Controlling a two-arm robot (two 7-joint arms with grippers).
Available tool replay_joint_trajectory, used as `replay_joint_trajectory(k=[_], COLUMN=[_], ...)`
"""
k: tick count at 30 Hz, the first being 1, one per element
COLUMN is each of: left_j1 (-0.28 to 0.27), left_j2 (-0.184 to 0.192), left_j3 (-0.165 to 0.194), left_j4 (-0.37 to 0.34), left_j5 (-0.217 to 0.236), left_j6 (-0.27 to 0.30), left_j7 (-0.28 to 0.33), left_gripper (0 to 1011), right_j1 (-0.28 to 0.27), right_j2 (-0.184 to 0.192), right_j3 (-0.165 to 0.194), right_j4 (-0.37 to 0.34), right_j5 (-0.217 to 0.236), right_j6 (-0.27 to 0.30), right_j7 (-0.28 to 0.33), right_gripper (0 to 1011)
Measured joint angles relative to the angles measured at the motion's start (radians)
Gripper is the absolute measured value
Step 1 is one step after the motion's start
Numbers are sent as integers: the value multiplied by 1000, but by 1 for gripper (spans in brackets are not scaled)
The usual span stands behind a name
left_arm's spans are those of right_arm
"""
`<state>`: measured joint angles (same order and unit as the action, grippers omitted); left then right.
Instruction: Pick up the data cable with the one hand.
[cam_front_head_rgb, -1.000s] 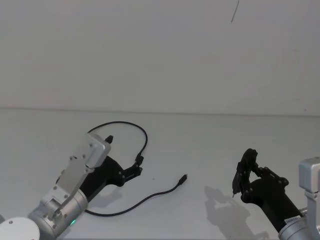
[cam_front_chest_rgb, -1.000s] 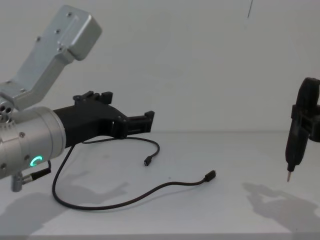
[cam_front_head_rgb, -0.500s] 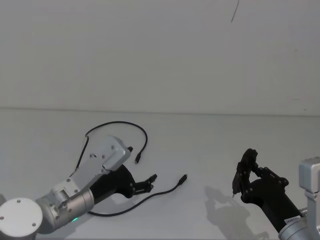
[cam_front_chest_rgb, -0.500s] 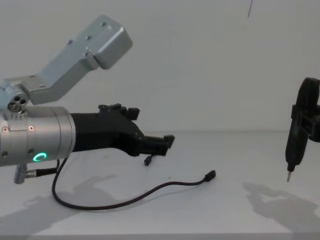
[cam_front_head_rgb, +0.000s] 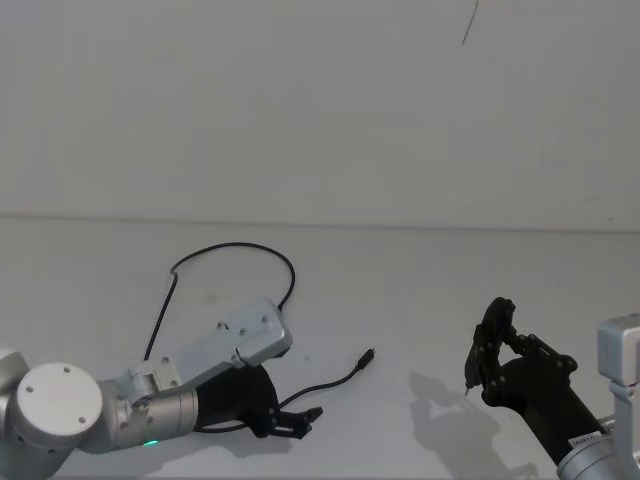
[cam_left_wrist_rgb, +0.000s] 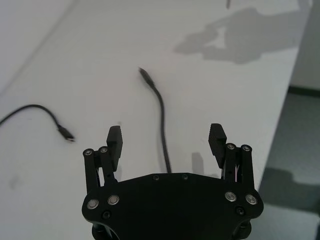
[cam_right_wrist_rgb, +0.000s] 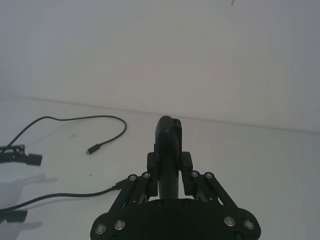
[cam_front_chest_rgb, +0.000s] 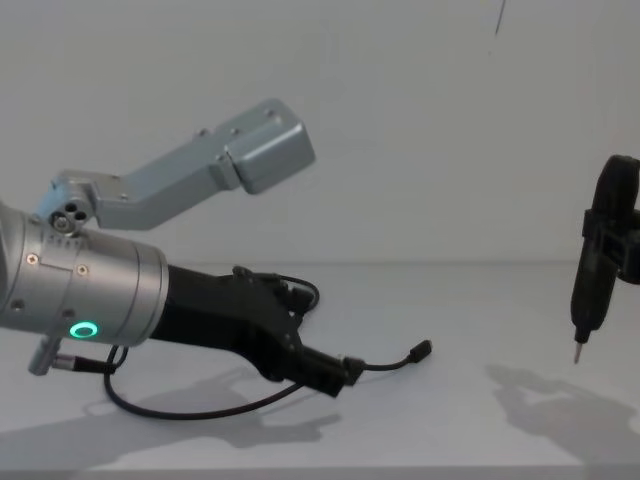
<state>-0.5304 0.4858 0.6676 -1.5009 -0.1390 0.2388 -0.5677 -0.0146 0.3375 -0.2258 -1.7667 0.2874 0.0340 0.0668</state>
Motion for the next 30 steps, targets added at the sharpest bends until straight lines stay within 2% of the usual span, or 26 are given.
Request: replay_joint_trajectory(k=[5, 12, 18, 30], left_j1=[-25, -31, -15, 54], left_j2=[-4, -12, -26, -71], left_j3=[22, 25, 4, -67], left_j4=[31, 55, 67, 80], left_j5=[5, 1, -18, -77], left_j6=[20, 29, 29, 11], left_j7=[-48, -66, -54, 19], left_gripper=[1001, 1001, 1001, 1001], right_j1=[0, 0, 0, 0], right_j2=[0, 0, 0, 0], right_j3=[0, 0, 0, 0], right_j4=[0, 0, 0, 0], right_j5=[0, 0, 0, 0], right_j6=[0, 0, 0, 0], right_j7=[0, 0, 0, 0], right_gripper=[269, 269, 269, 269])
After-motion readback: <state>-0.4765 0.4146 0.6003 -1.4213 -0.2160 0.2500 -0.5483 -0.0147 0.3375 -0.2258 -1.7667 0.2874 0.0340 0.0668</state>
